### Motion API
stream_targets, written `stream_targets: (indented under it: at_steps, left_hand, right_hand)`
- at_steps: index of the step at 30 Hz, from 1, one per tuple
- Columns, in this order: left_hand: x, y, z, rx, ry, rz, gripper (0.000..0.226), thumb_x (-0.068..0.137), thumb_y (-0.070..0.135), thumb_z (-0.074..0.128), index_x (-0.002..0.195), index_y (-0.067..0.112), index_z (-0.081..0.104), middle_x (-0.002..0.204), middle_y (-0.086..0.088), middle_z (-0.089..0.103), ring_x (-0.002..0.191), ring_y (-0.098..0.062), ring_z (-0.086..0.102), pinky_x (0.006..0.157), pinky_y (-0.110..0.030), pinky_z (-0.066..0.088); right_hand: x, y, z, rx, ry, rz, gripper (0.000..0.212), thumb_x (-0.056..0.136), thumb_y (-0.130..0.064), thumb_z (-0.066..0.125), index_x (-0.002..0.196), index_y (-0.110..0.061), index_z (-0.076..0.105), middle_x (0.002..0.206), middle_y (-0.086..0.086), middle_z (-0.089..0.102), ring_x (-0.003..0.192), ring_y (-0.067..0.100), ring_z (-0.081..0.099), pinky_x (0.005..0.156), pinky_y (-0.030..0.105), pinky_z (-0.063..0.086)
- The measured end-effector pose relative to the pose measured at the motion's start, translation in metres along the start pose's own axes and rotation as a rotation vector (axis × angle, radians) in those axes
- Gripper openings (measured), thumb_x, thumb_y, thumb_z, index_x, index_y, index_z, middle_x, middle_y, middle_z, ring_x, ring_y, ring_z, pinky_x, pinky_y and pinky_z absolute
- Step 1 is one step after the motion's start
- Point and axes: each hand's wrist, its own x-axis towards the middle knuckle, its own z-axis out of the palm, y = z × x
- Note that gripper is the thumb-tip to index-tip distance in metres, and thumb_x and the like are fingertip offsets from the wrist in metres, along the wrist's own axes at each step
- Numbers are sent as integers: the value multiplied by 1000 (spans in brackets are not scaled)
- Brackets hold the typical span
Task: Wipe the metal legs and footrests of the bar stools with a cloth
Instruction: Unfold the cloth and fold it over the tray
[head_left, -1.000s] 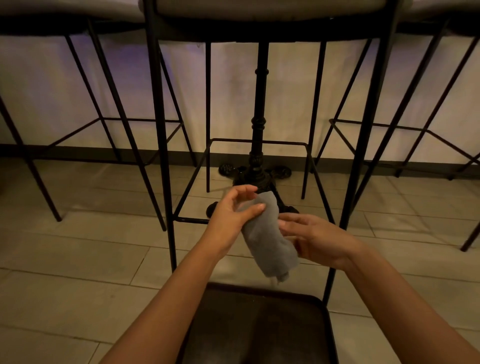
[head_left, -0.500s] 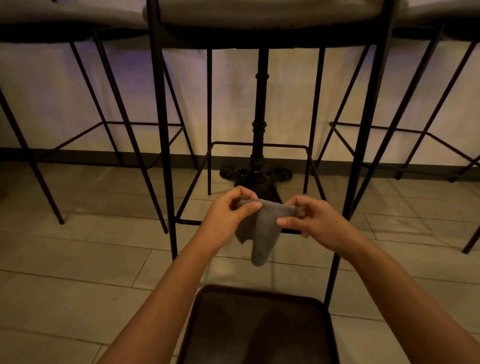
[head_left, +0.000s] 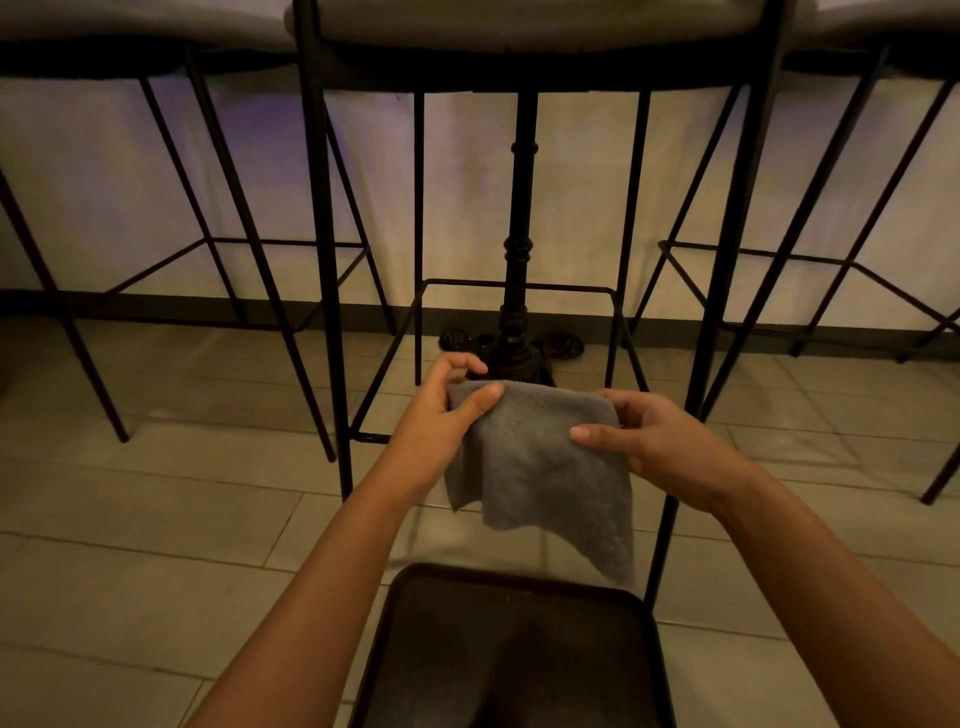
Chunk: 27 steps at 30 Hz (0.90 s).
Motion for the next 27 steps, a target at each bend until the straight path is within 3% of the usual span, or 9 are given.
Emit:
stream_targets:
  at_steps: [2, 5, 9, 14, 17, 21, 27]
  left_hand:
    - [-3, -3, -7, -64, -49, -113, 23, 83, 28, 60, 105, 24, 58, 114, -8, 57, 101, -22, 59, 76, -31, 51]
    - [-6, -3, -12, 193, -138, -137, 18, 89, 27, 55, 101, 18, 65, 103, -4, 64, 97, -18, 61, 83, -31, 51]
    - [-4, 0, -19, 213, -31, -106, 13, 90, 29, 53, 94, 22, 64, 100, 0, 61, 97, -18, 58, 85, -36, 48]
    - [-4, 0, -21, 153, 82, -53, 8, 87, 26, 58, 89, 22, 64, 98, 0, 62, 97, -15, 56, 80, -29, 45]
    - [-5, -3, -19, 193, 149, -76, 10, 84, 30, 62, 87, 22, 65, 93, 3, 63, 93, -14, 56, 75, -29, 43]
    - [-5, -8, -23, 164, 227, -137, 10, 81, 32, 65, 81, 23, 63, 91, 2, 63, 92, -16, 56, 72, -31, 43]
    - [-10, -8, 4, 148, 270, -219, 8, 85, 27, 62, 91, 23, 59, 94, 6, 55, 92, -14, 51, 75, -31, 40]
  right_hand:
    - [0, 1, -1, 11, 24, 28, 36, 74, -25, 68, 107, -13, 62, 99, 2, 68, 88, 15, 68, 69, 23, 54]
    - [-1, 2, -2, -149, 11, 56, 37, 71, -32, 70, 99, -12, 60, 94, 1, 67, 80, 11, 68, 62, 19, 52]
    - [-7, 3, -13, -249, -43, 117, 37, 66, -31, 72, 99, -19, 60, 96, -1, 68, 83, 11, 67, 70, 26, 51]
    - [-17, -1, -33, -339, -80, 176, 23, 80, -13, 65, 102, -21, 62, 96, -4, 69, 88, 8, 65, 71, 22, 47]
    - [-17, -1, -39, -447, -23, 209, 16, 81, -20, 65, 96, -22, 66, 93, -3, 69, 87, 10, 64, 73, 25, 47]
    - [-16, -1, -38, -471, 96, 232, 13, 83, -28, 63, 91, -18, 66, 91, 4, 66, 89, 21, 61, 82, 39, 50]
    - [-9, -9, -10, -242, 275, 269, 8, 86, -17, 61, 93, -15, 62, 89, 7, 64, 77, 19, 62, 60, 27, 49]
